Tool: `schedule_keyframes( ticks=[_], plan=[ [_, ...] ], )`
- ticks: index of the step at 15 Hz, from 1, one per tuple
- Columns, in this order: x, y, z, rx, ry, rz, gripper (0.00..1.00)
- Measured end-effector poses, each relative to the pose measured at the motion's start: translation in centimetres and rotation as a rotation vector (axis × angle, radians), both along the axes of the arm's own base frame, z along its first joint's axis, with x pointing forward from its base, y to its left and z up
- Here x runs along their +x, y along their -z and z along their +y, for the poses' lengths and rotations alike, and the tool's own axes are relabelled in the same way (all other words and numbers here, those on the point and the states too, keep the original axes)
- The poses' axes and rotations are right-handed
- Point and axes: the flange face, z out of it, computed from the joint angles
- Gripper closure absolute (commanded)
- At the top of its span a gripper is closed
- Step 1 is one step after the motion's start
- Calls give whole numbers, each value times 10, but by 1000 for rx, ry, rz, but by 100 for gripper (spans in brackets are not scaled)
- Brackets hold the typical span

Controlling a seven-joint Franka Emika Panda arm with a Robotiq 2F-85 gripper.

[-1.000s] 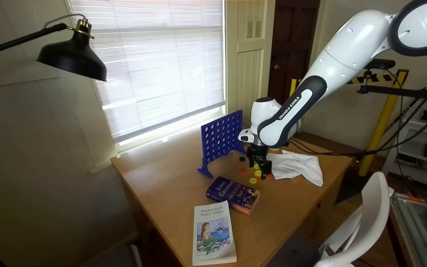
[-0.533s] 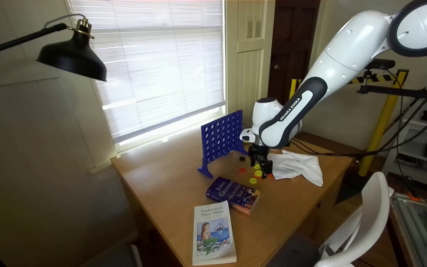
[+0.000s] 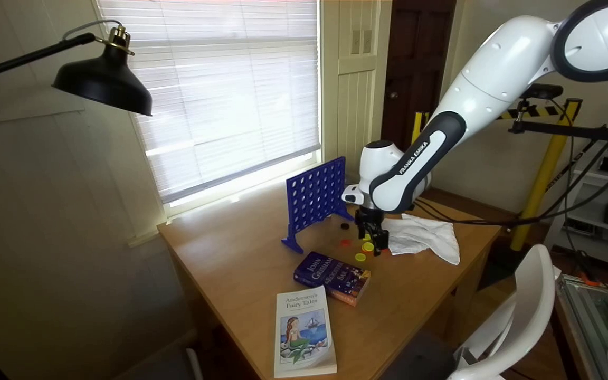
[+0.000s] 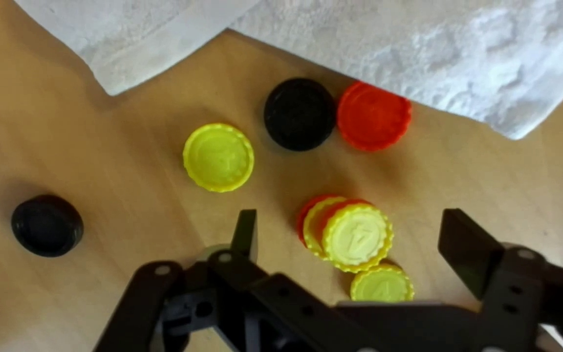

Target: Put one yellow disc on the stacked discs

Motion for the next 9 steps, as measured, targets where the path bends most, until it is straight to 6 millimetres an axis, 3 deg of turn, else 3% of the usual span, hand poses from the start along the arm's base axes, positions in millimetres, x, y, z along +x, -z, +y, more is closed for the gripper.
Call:
schedule_keyframes(
  ticks=[4, 9],
  plan=[
    [-1, 2, -2, -1, 20, 3, 19],
    [-3, 6, -3, 0, 31, 9, 18]
  ],
)
